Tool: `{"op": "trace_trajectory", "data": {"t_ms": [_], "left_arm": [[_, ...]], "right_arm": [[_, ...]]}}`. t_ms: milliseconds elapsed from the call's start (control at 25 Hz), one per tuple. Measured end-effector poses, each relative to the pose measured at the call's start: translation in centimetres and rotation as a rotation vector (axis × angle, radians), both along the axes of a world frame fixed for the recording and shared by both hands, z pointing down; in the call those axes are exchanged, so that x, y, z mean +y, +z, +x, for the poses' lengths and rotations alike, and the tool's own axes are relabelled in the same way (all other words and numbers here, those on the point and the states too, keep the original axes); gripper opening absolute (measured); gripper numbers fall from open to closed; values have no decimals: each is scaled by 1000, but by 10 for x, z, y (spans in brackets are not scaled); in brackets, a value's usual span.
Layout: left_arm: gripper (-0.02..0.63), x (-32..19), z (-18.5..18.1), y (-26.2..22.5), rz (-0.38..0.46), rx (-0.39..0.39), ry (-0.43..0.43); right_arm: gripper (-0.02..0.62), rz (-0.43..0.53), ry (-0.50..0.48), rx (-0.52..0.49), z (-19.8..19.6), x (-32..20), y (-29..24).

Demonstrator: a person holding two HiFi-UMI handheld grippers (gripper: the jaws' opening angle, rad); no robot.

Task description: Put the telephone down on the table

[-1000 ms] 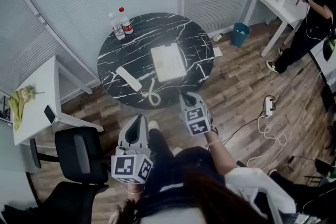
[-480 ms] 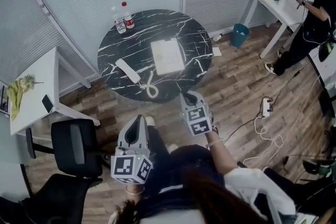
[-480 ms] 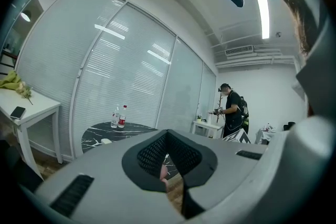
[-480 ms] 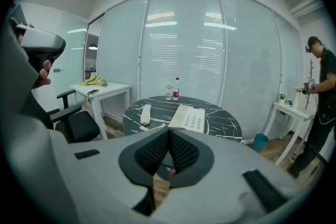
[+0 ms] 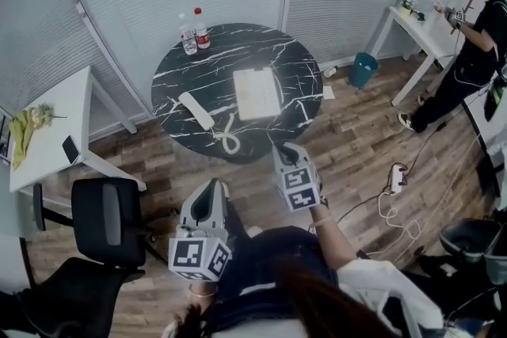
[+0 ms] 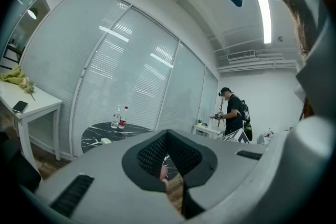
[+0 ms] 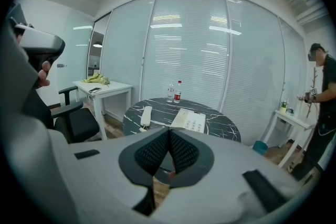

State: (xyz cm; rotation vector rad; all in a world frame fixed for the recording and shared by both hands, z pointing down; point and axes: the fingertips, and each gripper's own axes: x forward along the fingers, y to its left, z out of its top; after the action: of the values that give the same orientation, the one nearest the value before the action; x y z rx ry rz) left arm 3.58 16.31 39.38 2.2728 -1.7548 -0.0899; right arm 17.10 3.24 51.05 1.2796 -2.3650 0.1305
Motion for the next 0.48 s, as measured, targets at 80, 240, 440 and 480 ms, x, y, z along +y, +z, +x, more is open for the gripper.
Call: {"op": "trace_trajectory", "data": {"t_ms": [80, 240, 440, 480], "left_arm": [[11, -1, 0, 1, -3, 0, -2], [11, -4, 1, 3, -18, -5, 3], [11, -13, 7, 5, -21, -36, 35], [11, -16, 8, 4, -18, -40, 37]], "right_arm": [[0, 0, 2, 2, 1, -2, 0], [0, -3, 16, 3, 4, -5, 2], [0, -3, 40, -7, 10, -15, 2], [0, 0, 44, -10, 11, -18, 1]]}}
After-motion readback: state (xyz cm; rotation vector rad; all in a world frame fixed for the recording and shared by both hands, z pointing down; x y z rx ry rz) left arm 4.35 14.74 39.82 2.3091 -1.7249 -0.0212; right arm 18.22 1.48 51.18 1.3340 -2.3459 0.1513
